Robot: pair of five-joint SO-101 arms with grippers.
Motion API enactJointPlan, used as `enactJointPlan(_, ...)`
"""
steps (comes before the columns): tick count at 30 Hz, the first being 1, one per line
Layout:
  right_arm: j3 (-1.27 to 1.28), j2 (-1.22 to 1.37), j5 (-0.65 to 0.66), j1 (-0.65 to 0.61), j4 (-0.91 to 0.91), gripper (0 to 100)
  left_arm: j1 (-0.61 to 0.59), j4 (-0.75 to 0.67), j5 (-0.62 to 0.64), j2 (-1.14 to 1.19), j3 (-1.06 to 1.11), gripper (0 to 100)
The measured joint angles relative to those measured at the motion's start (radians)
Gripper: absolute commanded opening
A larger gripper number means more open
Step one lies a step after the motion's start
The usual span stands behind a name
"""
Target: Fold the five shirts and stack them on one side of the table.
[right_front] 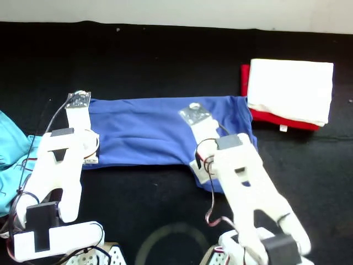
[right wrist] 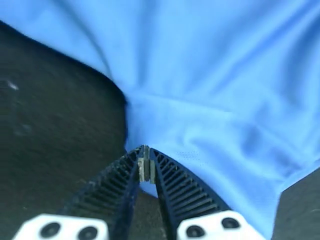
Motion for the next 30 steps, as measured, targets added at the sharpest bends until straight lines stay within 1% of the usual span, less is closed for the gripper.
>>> enactJointPlan(3, 0.000, -0.057, 0.000, 0.006, -0.012, 0.7, 0.000, 0.000, 0.000, 0.000, 0.000, 1)
enactJointPlan(6, 0.002, -0.066, 0.018, 0.083, -0.015, 0.7, 0.000, 0.000, 0.000, 0.000, 0.000, 1)
enactJointPlan(12, 0.003, -0.055, 0.207, 0.305, -0.017, 0.7, 0.000, 0.000, 0.000, 0.000, 0.000, 1)
enactJointPlan(15, 0.003, 0.005, 0.265, 0.379, 0.003, 0.7, 0.000, 0.000, 0.000, 0.000, 0.000, 1)
enactJointPlan(20, 0.003, 0.123, 0.301, 0.397, 0.031, 0.7, 0.000, 0.000, 0.000, 0.000, 0.000, 1)
enactJointPlan(24, 0.003, 0.137, 0.302, 0.396, 0.040, 0.7, 0.000, 0.000, 0.000, 0.000, 0.000, 1)
enactJointPlan(27, 0.003, 0.078, 0.302, 0.376, 0.089, 0.7, 0.000, 0.000, 0.000, 0.000, 0.000, 1)
enactJointPlan(30, -0.012, -0.021, 0.302, 0.373, 0.069, 0.7, 0.000, 0.000, 0.000, 0.000, 0.000, 1)
